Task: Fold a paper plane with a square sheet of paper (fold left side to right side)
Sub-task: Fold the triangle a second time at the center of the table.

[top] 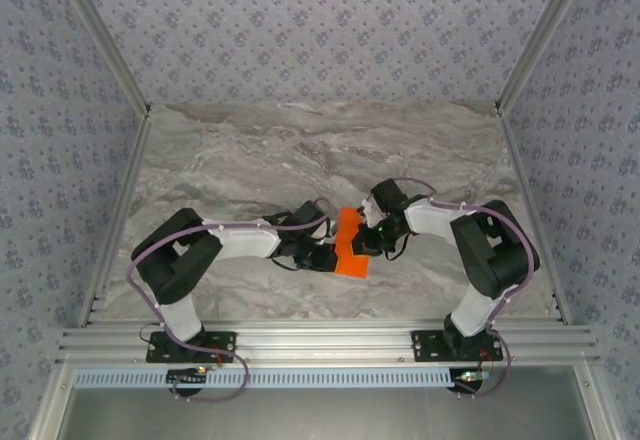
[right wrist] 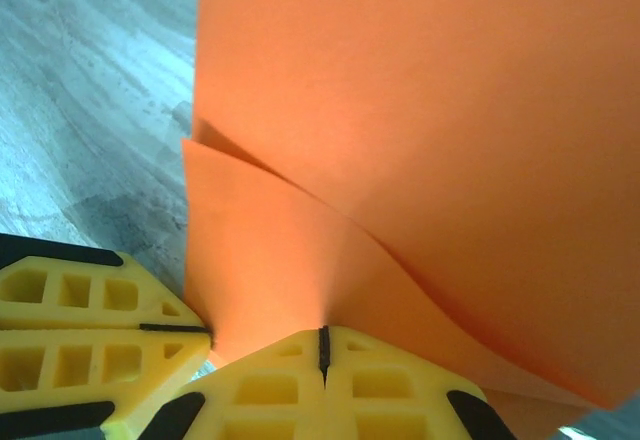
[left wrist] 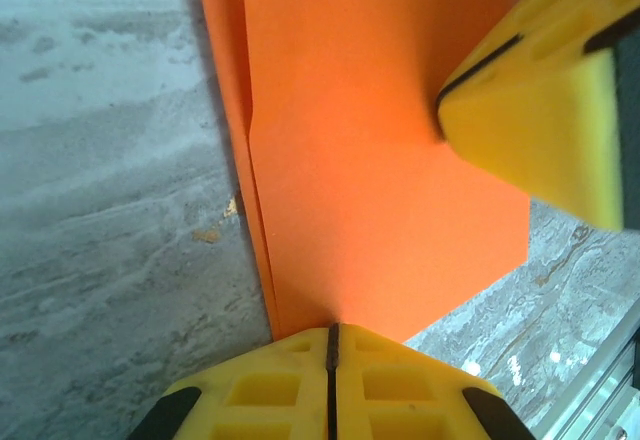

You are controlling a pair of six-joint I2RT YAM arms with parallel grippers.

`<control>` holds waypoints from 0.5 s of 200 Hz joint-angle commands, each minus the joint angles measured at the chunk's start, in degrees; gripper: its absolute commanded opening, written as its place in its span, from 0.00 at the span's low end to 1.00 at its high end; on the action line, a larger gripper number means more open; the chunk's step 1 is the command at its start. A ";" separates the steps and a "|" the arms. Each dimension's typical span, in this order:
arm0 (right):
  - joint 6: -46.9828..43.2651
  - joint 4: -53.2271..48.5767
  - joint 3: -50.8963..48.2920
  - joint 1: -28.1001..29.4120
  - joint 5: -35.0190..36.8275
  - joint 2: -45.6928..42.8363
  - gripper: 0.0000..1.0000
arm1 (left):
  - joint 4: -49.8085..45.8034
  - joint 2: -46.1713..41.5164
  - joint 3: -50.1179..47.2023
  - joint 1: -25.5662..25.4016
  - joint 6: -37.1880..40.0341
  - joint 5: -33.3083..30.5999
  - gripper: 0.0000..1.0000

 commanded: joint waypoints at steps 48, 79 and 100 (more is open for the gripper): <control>-5.91 -5.96 -1.18 -7.91 6.11 -0.80 0.00 | -7.19 3.19 -2.81 0.26 -0.25 -4.83 0.07; -6.81 -6.55 -1.41 -8.79 5.92 -0.65 0.00 | -7.18 2.49 -3.15 0.29 -0.31 -4.70 0.07; -7.30 -7.05 -1.37 -9.99 5.89 -1.15 0.00 | -7.19 2.01 -3.64 0.29 -0.34 -4.58 0.07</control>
